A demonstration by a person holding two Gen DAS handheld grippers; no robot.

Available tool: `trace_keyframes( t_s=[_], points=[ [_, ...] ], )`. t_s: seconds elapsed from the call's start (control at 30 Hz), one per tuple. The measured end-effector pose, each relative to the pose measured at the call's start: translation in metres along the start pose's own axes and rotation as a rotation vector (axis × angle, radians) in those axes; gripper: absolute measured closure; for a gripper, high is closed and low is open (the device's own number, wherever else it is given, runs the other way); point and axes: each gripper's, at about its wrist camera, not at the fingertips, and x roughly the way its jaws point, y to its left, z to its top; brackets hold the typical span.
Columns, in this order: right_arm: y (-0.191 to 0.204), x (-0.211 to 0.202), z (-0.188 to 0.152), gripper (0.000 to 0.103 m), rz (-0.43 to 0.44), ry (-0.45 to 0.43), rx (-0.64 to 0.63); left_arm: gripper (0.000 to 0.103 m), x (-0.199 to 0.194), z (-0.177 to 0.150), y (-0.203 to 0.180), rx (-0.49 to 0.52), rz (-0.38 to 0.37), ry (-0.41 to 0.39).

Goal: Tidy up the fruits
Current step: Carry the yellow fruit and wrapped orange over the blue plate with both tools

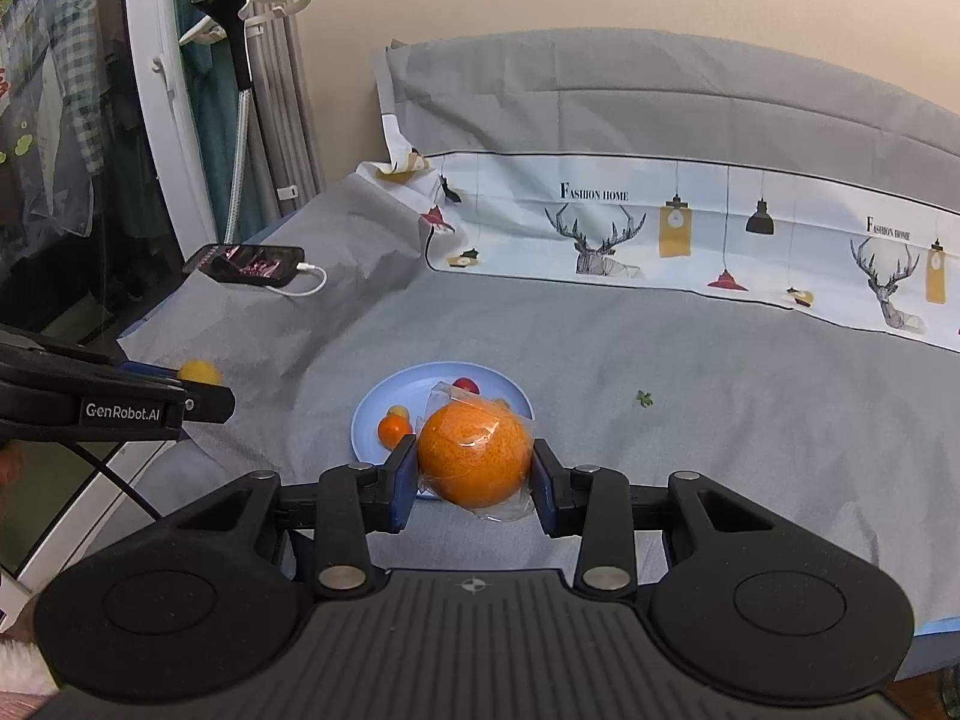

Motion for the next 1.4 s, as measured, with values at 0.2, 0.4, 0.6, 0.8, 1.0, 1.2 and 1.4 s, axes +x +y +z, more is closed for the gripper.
trace_keyframes(
  t_s=[0.2, 0.4, 0.6, 0.8, 1.0, 1.2, 1.4],
  points=[
    [0.002, 0.009, 0.002, 0.063, 0.0, 0.025, -0.001, 0.075, 0.011, 0.002, 0.004, -0.006, -0.001, 0.028],
    [0.001, 0.022, 0.004, 0.063, 0.002, 0.06, -0.003, 0.075, 0.025, 0.004, 0.008, -0.01, -0.006, 0.057],
    [0.0, 0.037, 0.005, 0.063, 0.001, 0.098, -0.006, 0.075, 0.043, 0.007, 0.012, -0.015, -0.01, 0.1],
    [0.001, 0.056, 0.008, 0.063, 0.008, 0.139, -0.02, 0.075, 0.063, 0.012, 0.018, -0.02, -0.009, 0.145],
    [0.002, 0.077, 0.011, 0.063, 0.018, 0.184, -0.037, 0.075, 0.082, 0.018, 0.021, -0.024, -0.005, 0.18],
    [-0.004, 0.102, 0.017, 0.063, 0.015, 0.225, -0.024, 0.075, 0.105, 0.026, 0.023, -0.022, -0.002, 0.221],
    [-0.008, 0.132, 0.021, 0.063, 0.021, 0.271, -0.012, 0.075, 0.135, 0.039, 0.028, -0.025, 0.005, 0.256]
  ],
)
